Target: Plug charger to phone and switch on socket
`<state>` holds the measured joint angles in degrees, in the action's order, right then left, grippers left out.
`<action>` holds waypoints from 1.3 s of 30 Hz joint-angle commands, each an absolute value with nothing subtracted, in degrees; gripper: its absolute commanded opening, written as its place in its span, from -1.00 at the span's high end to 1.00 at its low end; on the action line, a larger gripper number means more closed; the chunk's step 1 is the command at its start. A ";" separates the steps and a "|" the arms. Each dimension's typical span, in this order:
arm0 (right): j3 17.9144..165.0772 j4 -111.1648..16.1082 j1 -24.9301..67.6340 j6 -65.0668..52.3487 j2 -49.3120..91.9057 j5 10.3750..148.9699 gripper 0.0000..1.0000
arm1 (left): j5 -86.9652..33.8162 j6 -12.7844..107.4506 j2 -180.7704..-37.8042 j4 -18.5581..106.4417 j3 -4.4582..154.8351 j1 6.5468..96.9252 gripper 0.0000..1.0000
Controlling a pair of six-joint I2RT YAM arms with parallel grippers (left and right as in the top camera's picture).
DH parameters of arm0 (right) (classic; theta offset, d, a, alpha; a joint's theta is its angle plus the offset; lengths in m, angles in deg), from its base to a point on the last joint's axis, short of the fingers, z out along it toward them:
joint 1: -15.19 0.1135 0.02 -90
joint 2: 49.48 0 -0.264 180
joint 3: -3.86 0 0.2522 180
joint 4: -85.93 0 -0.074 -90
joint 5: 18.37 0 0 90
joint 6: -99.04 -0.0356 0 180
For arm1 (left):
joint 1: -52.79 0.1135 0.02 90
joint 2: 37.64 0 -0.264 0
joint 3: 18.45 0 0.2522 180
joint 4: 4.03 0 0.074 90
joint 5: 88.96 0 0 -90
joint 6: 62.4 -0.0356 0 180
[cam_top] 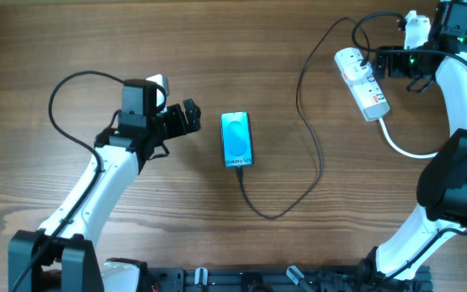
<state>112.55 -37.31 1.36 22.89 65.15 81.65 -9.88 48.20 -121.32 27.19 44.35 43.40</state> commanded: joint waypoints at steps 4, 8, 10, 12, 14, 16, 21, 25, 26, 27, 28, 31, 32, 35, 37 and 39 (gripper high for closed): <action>112.47 -37.55 1.34 23.89 65.44 81.04 -0.99 | -9.64 47.30 -120.71 19.10 35.71 43.24 -1.00; 112.47 -37.59 1.34 23.87 65.44 81.04 -1.00 | -10.27 47.30 -120.71 13.07 30.51 43.24 -1.00; 112.47 -37.64 1.34 23.89 65.44 81.04 -1.00 | -10.23 47.28 -120.71 10.80 28.04 43.24 -1.00; 112.47 -37.64 1.34 23.89 65.44 81.04 -0.99 | -10.18 47.28 -120.71 8.33 25.44 43.24 -1.00; 112.47 -37.64 1.34 23.89 65.44 81.04 -0.99 | -10.12 47.28 -120.71 5.62 22.84 43.24 -1.00; 112.47 -37.64 1.34 23.87 65.44 81.04 -0.99 | -10.03 47.30 -120.69 1.86 20.44 43.24 -1.00; 112.47 -37.66 1.34 23.87 65.44 81.04 -0.99 | -9.79 46.43 -120.69 -0.74 19.82 43.24 -1.00; 112.47 -37.66 1.34 23.87 65.44 81.04 -0.99 | -9.99 46.40 -119.99 -4.39 17.62 43.24 -1.00; 112.47 -37.66 1.34 23.87 65.44 81.04 -0.99 | -10.01 46.40 -119.46 -5.31 16.81 43.24 -1.00; 112.47 -37.66 1.34 23.87 65.44 81.04 -1.00 | -10.01 46.40 -118.78 -6.06 16.04 43.24 -1.00; 112.47 -37.66 1.34 23.87 65.44 81.04 -1.00 | -9.99 46.40 -117.93 -6.56 15.32 43.24 -1.00; 112.47 -37.66 1.34 23.91 65.44 81.04 -0.99 | -9.74 46.43 -114.54 -9.16 11.91 43.27 -1.00; 112.47 -37.64 1.34 23.89 65.44 81.04 -0.99 | -9.72 46.40 -113.47 -10.03 10.73 43.27 -1.00; 112.47 -37.66 1.34 23.89 65.44 81.04 -0.99 | -8.74 46.43 -109.45 -13.51 6.45 43.27 -1.00; 112.47 -37.66 1.34 23.89 65.44 81.04 -0.99 | -8.04 46.43 -107.05 -13.66 4.74 43.27 -1.00; 112.47 -37.66 1.34 23.87 65.44 81.04 -1.00 | -7.21 46.40 -104.56 -13.62 3.10 43.31 -1.00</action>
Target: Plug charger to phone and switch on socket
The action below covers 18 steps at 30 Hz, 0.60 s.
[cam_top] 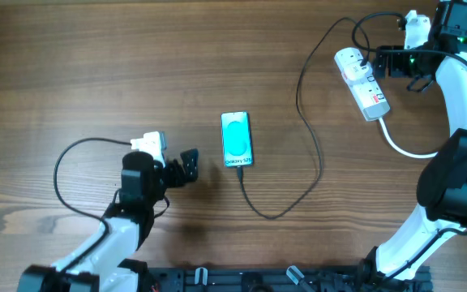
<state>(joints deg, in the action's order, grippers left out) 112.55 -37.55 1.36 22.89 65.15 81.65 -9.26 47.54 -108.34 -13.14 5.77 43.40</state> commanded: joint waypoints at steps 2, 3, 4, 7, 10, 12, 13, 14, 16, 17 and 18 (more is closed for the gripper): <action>112.47 -37.66 1.34 23.91 65.44 81.04 -0.98 | -6.73 46.40 -102.19 -13.64 1.44 43.31 -1.00; 112.47 -37.66 1.34 23.87 65.44 81.04 -1.00 | -6.49 46.40 -100.77 -13.66 0.50 43.31 -1.00; 112.47 -37.66 1.34 23.89 65.44 81.04 -1.00 | -6.33 46.40 -99.62 -13.64 -0.13 43.31 -1.00; 112.47 -37.66 1.34 23.89 65.44 81.04 -0.99 | -6.07 46.40 -96.80 -13.22 -1.62 43.31 -1.00; 112.47 -37.66 1.34 23.89 65.44 81.04 -0.99 | -6.09 46.40 -93.41 -13.22 -3.65 43.31 -1.00; 112.47 -37.66 1.34 23.89 65.44 81.04 -0.99 | -5.88 46.40 -90.65 -11.26 -4.39 43.29 -1.00; 112.47 -37.66 1.34 23.89 65.44 81.04 -0.99 | -5.44 46.43 -87.14 -6.80 -4.39 43.29 -1.00; 112.47 -37.66 1.34 23.89 65.44 81.04 -0.99 | -5.22 46.40 -85.58 -4.77 -4.39 43.29 -1.00; 112.47 -37.66 1.34 23.87 65.44 81.04 -0.99 | -4.50 46.40 -82.33 -0.11 -4.39 43.31 -1.00; 112.47 -37.66 1.34 23.89 65.44 81.04 -1.00 | -3.93 46.43 -80.21 3.26 -4.39 43.31 -1.00; 112.47 -37.66 1.34 23.89 65.44 81.04 -1.00 | -3.73 46.40 -78.90 5.29 -4.39 43.31 -1.00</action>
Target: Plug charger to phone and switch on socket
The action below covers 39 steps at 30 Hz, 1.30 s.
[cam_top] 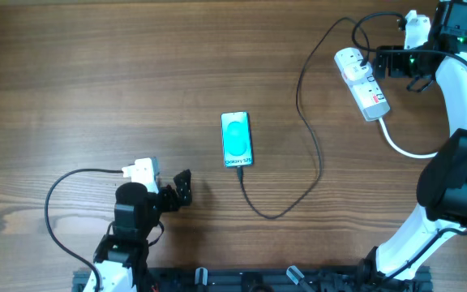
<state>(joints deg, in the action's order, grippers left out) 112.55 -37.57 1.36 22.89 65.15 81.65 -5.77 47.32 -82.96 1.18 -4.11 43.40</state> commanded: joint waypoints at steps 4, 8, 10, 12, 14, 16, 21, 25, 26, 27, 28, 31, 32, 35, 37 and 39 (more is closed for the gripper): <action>112.47 -37.66 1.34 23.87 65.44 81.04 -0.99 | -2.66 46.40 -71.44 14.18 -4.39 43.31 -1.00; 112.47 -37.66 1.34 23.89 65.44 81.04 -0.99 | -2.42 45.97 -65.72 14.10 -4.39 43.29 -1.00; 112.47 -37.66 1.34 23.89 65.44 81.04 -0.99 | -2.44 45.97 -63.55 14.10 -4.39 43.29 -1.00; 112.47 -37.66 1.34 23.87 65.44 81.04 -0.99 | -2.44 45.95 -60.16 14.12 -4.39 43.24 -1.00; 112.47 -37.66 1.34 23.89 65.44 81.04 -1.00 | -2.29 45.57 -56.54 14.14 -4.39 43.24 -1.00; 112.47 -37.66 1.34 23.87 65.44 81.04 -0.99 | -2.27 43.58 -51.81 14.16 -4.39 43.24 -1.00; 112.47 -37.66 1.34 23.87 65.44 81.04 -0.99 | -1.88 39.56 -42.74 14.25 -4.39 43.24 -1.00; 112.47 -37.66 1.34 23.87 65.44 81.04 -0.99 | -1.64 36.68 -37.85 14.21 -4.39 43.18 -1.00; 112.47 -37.66 1.34 23.89 65.44 81.04 -0.99 | -1.44 36.74 -37.85 14.29 -4.39 43.20 -1.00; 112.47 -37.66 1.34 23.89 65.44 81.04 -1.00 | -1.44 36.74 -37.83 14.29 -4.39 43.18 -1.00; 112.47 -37.66 1.34 23.89 65.44 81.04 -1.00 | -1.44 36.74 -37.83 14.29 -4.39 43.18 -1.00; 112.47 -37.66 1.34 23.89 65.44 81.04 -0.99 | -1.42 36.72 -37.83 14.29 -4.39 43.14 -1.00; 112.47 -37.66 1.34 23.89 65.44 81.04 -0.99 | -1.44 36.72 -37.83 14.29 -4.39 43.14 -1.00; 112.47 -37.66 1.34 23.87 65.44 81.04 -0.99 | -1.48 36.77 -37.83 14.29 -4.39 43.14 -1.00; 112.47 -37.66 1.34 23.89 65.44 81.04 -0.99 | -1.42 36.70 -37.83 14.29 -4.39 43.16 -1.00; 112.47 -37.66 1.34 23.91 65.44 81.04 -0.99 | -1.44 35.63 -37.83 14.29 -4.39 43.16 -1.00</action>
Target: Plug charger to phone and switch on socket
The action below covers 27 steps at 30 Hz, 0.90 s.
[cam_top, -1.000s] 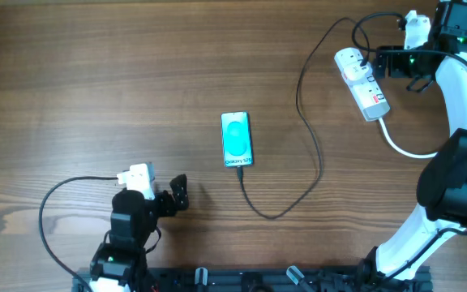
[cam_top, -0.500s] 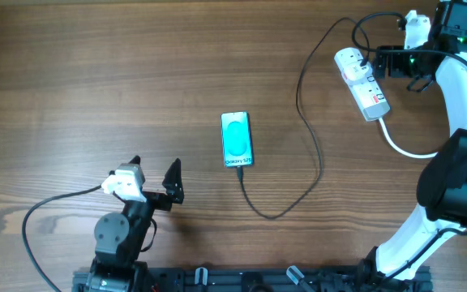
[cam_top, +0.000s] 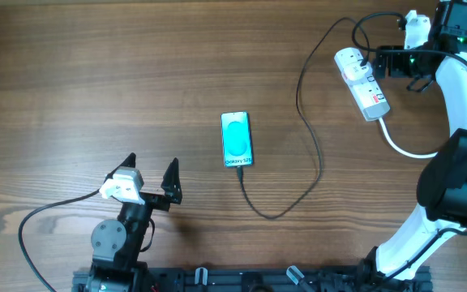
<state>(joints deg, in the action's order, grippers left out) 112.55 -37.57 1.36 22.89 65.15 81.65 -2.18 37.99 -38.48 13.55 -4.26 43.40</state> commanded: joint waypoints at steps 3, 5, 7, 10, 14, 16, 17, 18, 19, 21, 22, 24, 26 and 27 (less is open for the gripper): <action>112.47 -37.66 1.34 23.89 65.44 81.04 -0.99 | -1.37 35.26 -37.83 14.27 -4.39 43.70 -1.00; 112.47 -37.66 1.34 23.89 65.44 81.04 -0.99 | -1.20 35.28 -37.83 14.27 -4.39 44.45 -1.00; 112.47 -37.66 1.34 23.89 65.44 81.04 -0.99 | -0.78 35.26 -37.83 14.27 -4.39 45.04 -1.00; 112.47 -37.66 1.34 23.85 65.44 81.04 -0.99 | -0.19 35.24 -37.83 14.27 -4.39 45.26 -1.00; 112.47 -37.66 1.34 23.89 65.44 81.04 -0.99 | -0.54 35.30 -37.83 14.25 -4.39 45.23 -1.00; 112.47 -37.66 1.34 23.89 65.44 81.04 -0.99 | -1.22 35.48 -37.83 14.10 -4.37 45.23 -1.00; 112.47 -37.66 1.34 23.87 65.44 81.04 -0.99 | -1.22 35.50 -37.83 14.10 -4.37 45.23 -1.00; 112.47 -37.66 1.34 23.89 65.44 81.04 -1.00 | -1.20 35.50 -37.83 14.10 -4.37 45.23 -1.00; 112.47 -37.66 1.34 23.89 65.44 81.04 -0.99 | -1.20 35.50 -37.83 14.10 -4.37 45.23 -1.00; 112.47 -37.66 1.34 23.89 65.44 81.04 -0.99 | -1.20 35.50 -37.87 14.10 -4.37 45.23 -1.00; 112.47 -37.66 1.34 23.87 65.44 81.04 -0.99 | -1.20 35.48 -37.87 14.10 -4.37 45.23 -1.00; 112.47 -37.66 1.34 23.87 65.44 81.04 -1.00 | -1.22 35.50 -37.87 14.10 -4.37 45.23 -1.00; 112.47 -37.66 1.34 23.89 65.44 81.04 -1.00 | -1.20 35.48 -37.87 14.10 -4.37 45.23 -1.00; 112.47 -37.66 1.34 23.89 65.44 81.04 -0.99 | -1.20 35.48 -37.87 14.10 -4.37 45.23 -1.00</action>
<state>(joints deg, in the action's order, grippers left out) 112.55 -37.57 1.36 22.89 65.15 81.65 -1.37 36.61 -38.48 13.62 -4.26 44.93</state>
